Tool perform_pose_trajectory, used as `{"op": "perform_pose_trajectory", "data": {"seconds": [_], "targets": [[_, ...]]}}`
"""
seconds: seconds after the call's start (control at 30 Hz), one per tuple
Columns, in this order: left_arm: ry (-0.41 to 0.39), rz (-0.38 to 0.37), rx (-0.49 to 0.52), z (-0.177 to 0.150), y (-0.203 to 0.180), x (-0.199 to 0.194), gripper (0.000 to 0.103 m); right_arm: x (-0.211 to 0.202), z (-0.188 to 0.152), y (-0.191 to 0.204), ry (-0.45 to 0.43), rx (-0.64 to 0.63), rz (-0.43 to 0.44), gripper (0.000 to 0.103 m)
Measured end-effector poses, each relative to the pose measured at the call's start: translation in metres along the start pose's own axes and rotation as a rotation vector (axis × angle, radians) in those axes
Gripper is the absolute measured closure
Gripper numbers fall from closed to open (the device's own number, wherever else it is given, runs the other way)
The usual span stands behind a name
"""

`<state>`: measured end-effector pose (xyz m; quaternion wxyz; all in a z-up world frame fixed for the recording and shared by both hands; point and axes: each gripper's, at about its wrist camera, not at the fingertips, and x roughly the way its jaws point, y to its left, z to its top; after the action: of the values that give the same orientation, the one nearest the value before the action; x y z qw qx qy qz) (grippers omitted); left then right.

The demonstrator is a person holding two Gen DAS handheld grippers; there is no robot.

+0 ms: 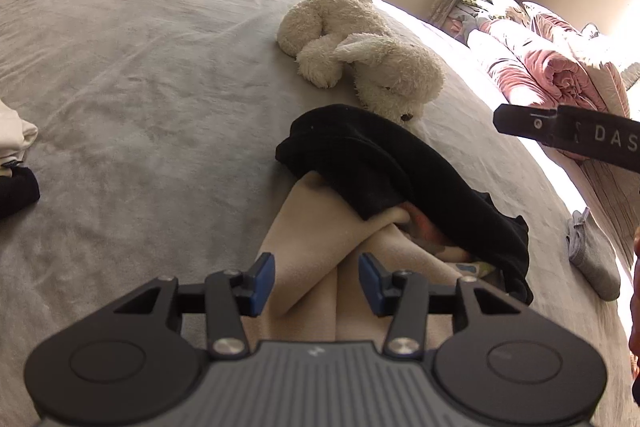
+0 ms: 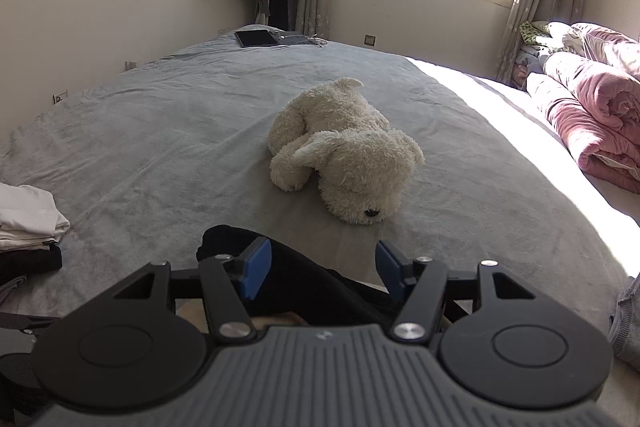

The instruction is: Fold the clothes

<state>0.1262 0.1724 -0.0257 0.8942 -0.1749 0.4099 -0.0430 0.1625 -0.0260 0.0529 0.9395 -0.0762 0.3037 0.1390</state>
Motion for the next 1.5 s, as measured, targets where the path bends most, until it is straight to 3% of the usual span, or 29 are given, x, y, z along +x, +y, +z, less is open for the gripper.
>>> {"op": "perform_pose_trajectory", "data": {"seconds": [0.4, 0.83, 0.93, 1.07, 1.17, 1.4, 1.5], "targets": [[0.048, 0.011, 0.081, -0.022, -0.009, -0.009, 0.056, -0.017, -0.067, -0.05, 0.131, 0.259, -0.006, 0.041], [0.134, -0.044, 0.027, -0.053, -0.004, -0.01, 0.061, -0.012, -0.124, -0.061, 0.208, 0.503, 0.089, 0.045], [0.153, -0.036, 0.033, -0.059, -0.005, -0.006, 0.073, -0.004, -0.139, -0.058, 0.204, 0.572, 0.147, 0.053], [0.153, -0.012, 0.051, -0.063, -0.008, -0.002, 0.085, 0.006, -0.157, -0.055, 0.199, 0.663, 0.228, 0.085], [0.142, -0.024, 0.043, -0.061, -0.007, -0.003, 0.097, 0.001, -0.159, -0.056, 0.164, 0.649, 0.216, 0.091], [0.036, -0.091, 0.008, -0.053, -0.008, -0.028, 0.098, -0.03, -0.147, -0.082, 0.041, 0.602, 0.1, 0.093], [-0.047, -0.038, 0.037, -0.047, -0.009, -0.044, 0.098, -0.038, -0.14, -0.095, 0.012, 0.597, 0.053, 0.093]]}}
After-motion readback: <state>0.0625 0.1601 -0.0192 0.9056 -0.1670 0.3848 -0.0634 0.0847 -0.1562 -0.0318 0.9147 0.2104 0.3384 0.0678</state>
